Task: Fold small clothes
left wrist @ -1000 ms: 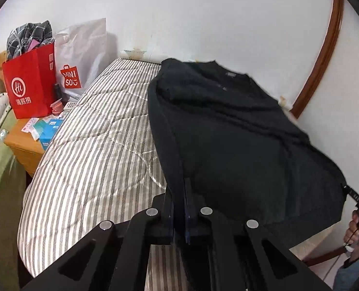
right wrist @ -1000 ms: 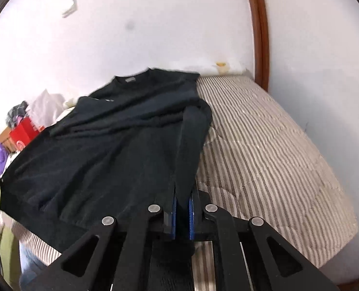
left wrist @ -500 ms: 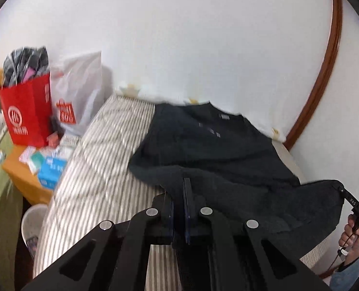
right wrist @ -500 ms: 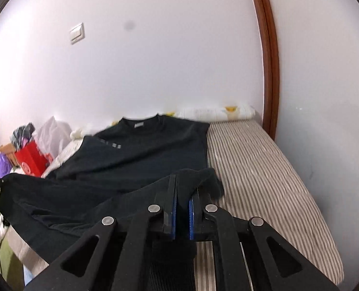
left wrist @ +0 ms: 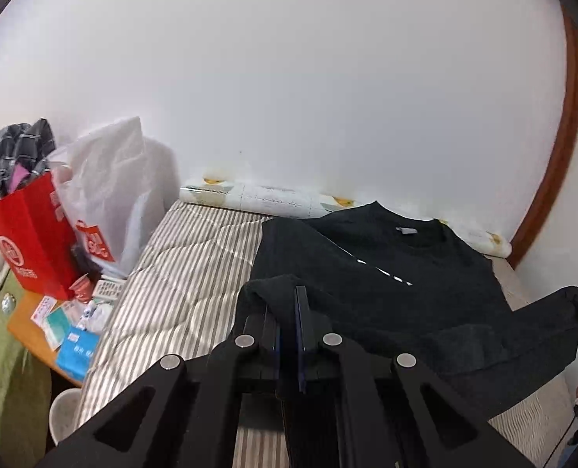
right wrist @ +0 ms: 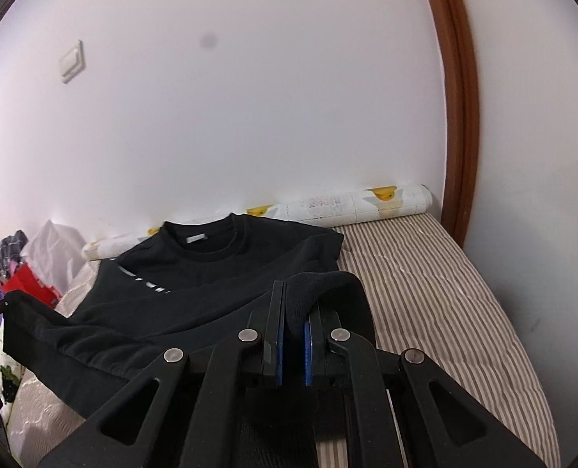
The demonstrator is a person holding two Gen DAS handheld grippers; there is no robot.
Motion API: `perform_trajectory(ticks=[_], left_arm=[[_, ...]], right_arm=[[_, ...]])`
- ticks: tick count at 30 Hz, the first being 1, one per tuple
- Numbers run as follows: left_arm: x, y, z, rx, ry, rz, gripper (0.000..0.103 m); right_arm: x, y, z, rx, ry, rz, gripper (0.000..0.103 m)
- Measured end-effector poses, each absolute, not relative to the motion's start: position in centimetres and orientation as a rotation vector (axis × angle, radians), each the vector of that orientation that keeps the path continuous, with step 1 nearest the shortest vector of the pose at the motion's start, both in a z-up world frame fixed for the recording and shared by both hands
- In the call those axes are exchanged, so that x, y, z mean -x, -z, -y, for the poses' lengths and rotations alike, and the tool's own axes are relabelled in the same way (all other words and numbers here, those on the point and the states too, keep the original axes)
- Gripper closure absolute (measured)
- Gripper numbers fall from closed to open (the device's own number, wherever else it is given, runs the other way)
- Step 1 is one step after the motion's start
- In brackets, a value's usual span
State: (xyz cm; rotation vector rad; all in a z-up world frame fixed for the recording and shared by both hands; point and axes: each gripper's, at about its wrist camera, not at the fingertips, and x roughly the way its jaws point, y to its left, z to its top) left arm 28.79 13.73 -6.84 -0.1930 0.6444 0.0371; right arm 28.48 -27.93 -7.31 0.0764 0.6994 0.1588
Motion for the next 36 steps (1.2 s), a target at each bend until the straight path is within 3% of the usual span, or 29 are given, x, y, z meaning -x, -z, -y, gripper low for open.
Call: perform_trajectory(ticks=[12, 23, 27, 36], left_arm=[[-36.5, 12.9, -13.5, 0.139, -0.085, -0.79, 0.097], [-37.6, 14.6, -12.9, 0.106, -0.095, -0.825, 0.094], [-37.6, 14.5, -12.9, 0.1, -0.097, -0.823, 0.094], [-37.4, 14.3, -13.0, 0.114, -0.092, -0.826, 0.094]], right_arm=[[-35.8, 15.1, 27.5, -0.018, -0.098, -0.832, 0.095], [-36.8, 17.9, 27.8, -0.002, -0.056, -0.909, 0.092], [-35.8, 17.3, 27.5, 0.046, -0.049, -0.908, 0.079], [-31.1, 14.5, 28.8, 0.087, -0.023, -0.844, 0.063]])
